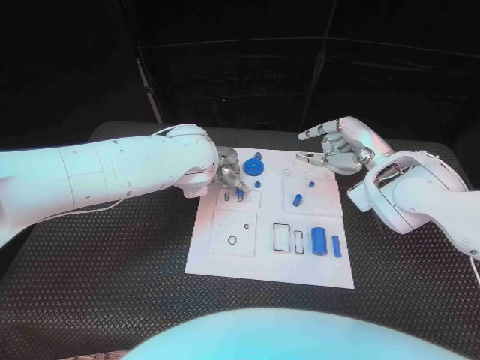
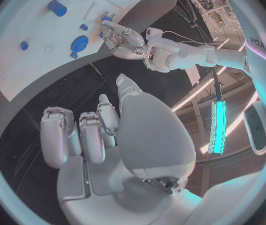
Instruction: Assemble the parts on the task board
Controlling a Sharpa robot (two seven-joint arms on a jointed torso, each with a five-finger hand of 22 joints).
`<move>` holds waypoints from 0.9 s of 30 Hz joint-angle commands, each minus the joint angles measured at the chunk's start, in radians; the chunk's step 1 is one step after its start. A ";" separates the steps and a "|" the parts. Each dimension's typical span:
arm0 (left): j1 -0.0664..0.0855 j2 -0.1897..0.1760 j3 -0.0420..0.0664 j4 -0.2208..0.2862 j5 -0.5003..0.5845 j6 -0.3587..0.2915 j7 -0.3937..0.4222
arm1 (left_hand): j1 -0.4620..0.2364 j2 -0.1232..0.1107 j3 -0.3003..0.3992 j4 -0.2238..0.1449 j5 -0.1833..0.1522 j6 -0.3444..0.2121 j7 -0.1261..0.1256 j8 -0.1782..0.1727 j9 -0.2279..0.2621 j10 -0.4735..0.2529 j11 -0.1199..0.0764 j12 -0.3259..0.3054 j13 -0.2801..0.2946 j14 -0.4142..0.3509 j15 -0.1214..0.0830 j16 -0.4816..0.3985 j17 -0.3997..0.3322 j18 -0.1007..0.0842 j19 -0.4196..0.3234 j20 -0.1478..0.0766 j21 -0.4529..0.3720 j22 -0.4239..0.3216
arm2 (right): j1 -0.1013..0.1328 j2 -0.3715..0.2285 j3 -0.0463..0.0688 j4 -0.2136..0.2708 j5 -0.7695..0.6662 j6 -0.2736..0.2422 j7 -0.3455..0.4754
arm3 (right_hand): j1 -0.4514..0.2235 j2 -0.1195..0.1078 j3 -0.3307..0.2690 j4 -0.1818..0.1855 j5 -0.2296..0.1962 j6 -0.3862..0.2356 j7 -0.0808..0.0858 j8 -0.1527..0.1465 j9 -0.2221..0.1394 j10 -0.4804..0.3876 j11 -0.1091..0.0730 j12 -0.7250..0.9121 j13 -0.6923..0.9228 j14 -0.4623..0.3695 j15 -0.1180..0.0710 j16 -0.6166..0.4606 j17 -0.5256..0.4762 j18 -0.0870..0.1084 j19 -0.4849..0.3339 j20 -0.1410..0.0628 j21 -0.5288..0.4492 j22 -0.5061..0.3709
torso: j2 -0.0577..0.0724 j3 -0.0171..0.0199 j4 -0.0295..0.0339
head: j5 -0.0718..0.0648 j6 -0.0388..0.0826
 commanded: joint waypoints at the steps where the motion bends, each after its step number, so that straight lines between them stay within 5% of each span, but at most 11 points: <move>1: -0.003 0.005 0.000 -0.008 -0.022 -0.008 0.002 | 0.005 0.005 0.159 -0.153 0.002 -0.001 -0.005 0.005 0.000 0.014 -0.008 0.002 -0.002 0.106 -0.005 0.003 0.263 -0.007 0.007 -0.008 -0.004 -0.002 | 0.002 0.001 0.001 0.001 0.003 0.005 0.007 | -0.001 0.007 0.002 0.000 0.004 -0.006 -0.002 -0.004 -0.002 0.005 0.001 0.007 0.001 0.102 -0.003 -0.001 0.258 0.006 0.003 -0.009 -0.006 0.050 | 0.001 0.0000 -0.0009 | -0.001 -0.001; 27: -0.013 0.010 0.000 -0.015 -0.050 0.077 -0.008 | 0.000 -0.002 0.175 -0.156 0.005 -0.003 -0.004 0.008 0.005 0.012 -0.007 -0.001 -0.006 0.106 -0.005 0.003 0.263 -0.007 0.007 -0.008 -0.003 0.001 | 0.002 0.004 0.001 -0.003 0.006 0.011 0.008 | -0.003 0.008 0.001 0.000 0.006 -0.006 -0.002 -0.003 -0.001 0.005 0.001 0.007 0.001 0.102 -0.003 -0.001 0.258 0.006 0.003 -0.009 -0.007 0.048 | 0.001 0.0001 -0.0009 | 0.000 -0.008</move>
